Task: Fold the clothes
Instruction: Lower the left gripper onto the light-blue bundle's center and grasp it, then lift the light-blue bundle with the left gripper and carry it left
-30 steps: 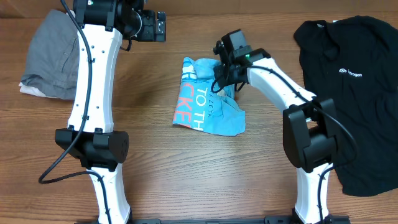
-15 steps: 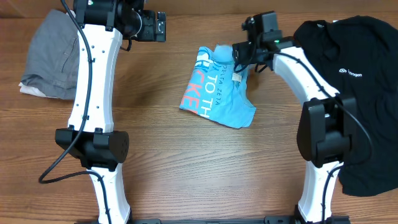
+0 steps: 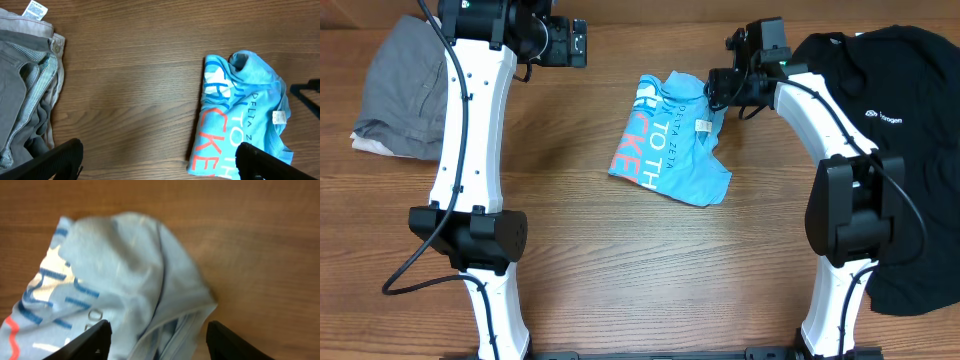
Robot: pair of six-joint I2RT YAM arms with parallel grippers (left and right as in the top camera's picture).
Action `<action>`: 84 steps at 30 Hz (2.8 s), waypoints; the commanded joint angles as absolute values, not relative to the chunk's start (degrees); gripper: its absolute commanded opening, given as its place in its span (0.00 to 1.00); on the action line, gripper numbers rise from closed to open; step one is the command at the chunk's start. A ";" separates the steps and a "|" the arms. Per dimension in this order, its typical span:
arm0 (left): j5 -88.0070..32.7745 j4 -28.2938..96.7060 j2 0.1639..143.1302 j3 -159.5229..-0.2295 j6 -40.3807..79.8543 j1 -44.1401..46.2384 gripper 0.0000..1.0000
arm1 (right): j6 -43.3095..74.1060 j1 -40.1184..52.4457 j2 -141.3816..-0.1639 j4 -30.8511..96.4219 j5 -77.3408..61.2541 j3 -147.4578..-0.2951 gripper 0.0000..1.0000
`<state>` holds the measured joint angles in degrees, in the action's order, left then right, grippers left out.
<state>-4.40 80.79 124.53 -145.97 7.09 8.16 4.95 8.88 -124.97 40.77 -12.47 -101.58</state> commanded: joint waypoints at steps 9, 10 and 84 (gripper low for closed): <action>-4.01 78.72 125.38 -139.83 6.20 8.27 1.00 | 4.47 9.65 -128.07 47.11 -17.50 -102.83 0.61; -4.01 78.41 125.38 -139.15 6.20 8.27 1.00 | 4.32 9.76 -128.07 47.79 -17.45 -102.83 0.61; 13.10 38.61 125.38 -88.71 1.76 16.69 0.08 | 12.03 3.97 -125.25 76.01 -10.31 -118.37 0.90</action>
